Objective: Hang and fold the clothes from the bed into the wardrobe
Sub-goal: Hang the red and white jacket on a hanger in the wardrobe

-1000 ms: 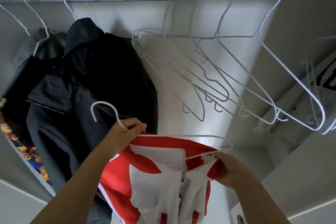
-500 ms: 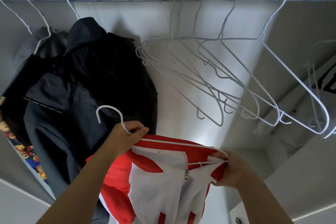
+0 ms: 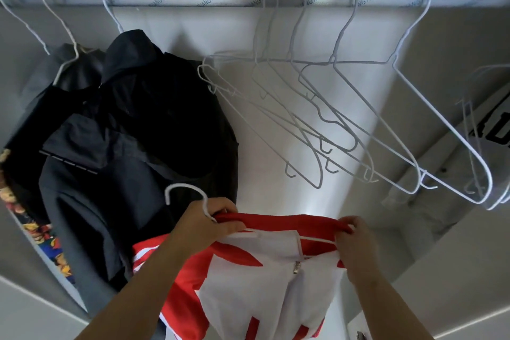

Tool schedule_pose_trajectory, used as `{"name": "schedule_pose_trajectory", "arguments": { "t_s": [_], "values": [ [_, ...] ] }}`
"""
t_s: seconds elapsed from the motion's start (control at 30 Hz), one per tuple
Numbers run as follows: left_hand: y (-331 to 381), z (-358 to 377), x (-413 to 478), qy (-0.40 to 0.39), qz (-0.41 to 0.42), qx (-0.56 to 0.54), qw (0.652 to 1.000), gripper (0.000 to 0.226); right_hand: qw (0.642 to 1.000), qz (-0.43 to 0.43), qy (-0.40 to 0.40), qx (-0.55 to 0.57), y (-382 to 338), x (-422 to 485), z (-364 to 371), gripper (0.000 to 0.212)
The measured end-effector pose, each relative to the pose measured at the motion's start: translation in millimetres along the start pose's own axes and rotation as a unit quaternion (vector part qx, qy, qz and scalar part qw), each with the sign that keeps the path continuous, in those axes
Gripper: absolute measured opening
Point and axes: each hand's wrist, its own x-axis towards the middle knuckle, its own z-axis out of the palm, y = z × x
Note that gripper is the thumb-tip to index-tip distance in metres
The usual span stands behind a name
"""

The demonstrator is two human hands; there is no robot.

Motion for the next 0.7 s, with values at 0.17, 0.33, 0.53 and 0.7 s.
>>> {"name": "schedule_pose_trajectory", "arguments": {
  "t_s": [0.17,0.33,0.53,0.7],
  "values": [
    [4,33,3,0.046,-0.011,0.121,0.992,0.014,0.998,-0.049,0.022,-0.021,-4,-10,8,0.021],
    [14,49,15,0.130,-0.037,0.113,0.984,0.019,0.979,-0.066,-0.190,-0.021,-18,-33,24,0.017],
    [16,45,20,0.092,-0.041,0.009,0.995,0.018,0.892,-0.090,-0.419,-0.148,-24,-54,33,0.013],
    [17,28,13,0.062,-0.035,-0.055,0.996,0.022,0.914,-0.334,0.013,-0.229,-20,-44,18,0.017]
  ]
}}
